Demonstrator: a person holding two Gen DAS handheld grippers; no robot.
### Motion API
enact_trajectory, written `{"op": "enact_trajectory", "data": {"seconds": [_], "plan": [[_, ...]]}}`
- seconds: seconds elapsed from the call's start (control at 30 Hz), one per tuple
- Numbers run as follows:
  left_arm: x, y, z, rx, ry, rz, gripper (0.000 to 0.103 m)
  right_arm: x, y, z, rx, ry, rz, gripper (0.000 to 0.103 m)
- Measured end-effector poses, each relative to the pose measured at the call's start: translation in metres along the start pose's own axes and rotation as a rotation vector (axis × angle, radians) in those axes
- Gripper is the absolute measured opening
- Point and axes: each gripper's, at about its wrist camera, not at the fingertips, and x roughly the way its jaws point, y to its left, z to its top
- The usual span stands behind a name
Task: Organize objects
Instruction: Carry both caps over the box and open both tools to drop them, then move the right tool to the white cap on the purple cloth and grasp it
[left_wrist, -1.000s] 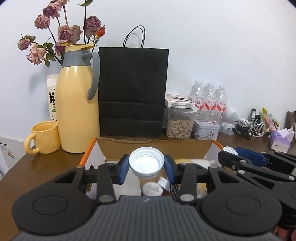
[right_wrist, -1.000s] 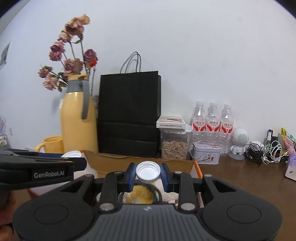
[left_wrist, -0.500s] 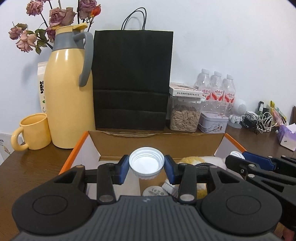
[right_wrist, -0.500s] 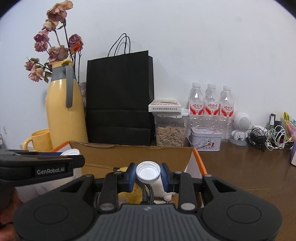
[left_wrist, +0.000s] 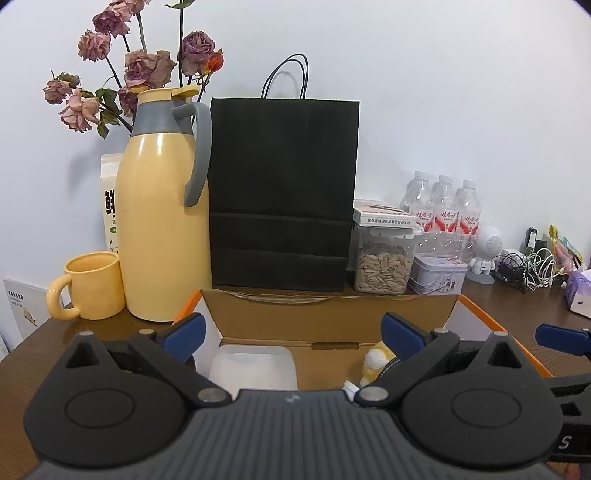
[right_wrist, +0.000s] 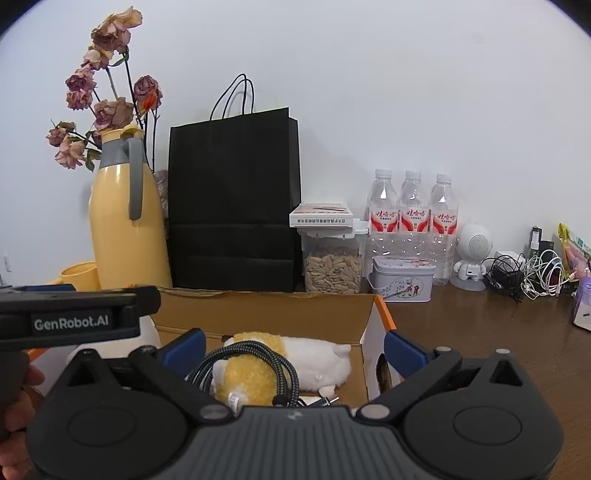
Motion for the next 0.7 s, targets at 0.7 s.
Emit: {"op": "enact_trajectory", "data": {"seconds": [0.7], "plan": [[-0.035,0.013,-0.008,0.011,-0.023,-0.04,0.103,-0.032,0.004,-0.001,-0.039,-0.021,0.005,0.103]]}}
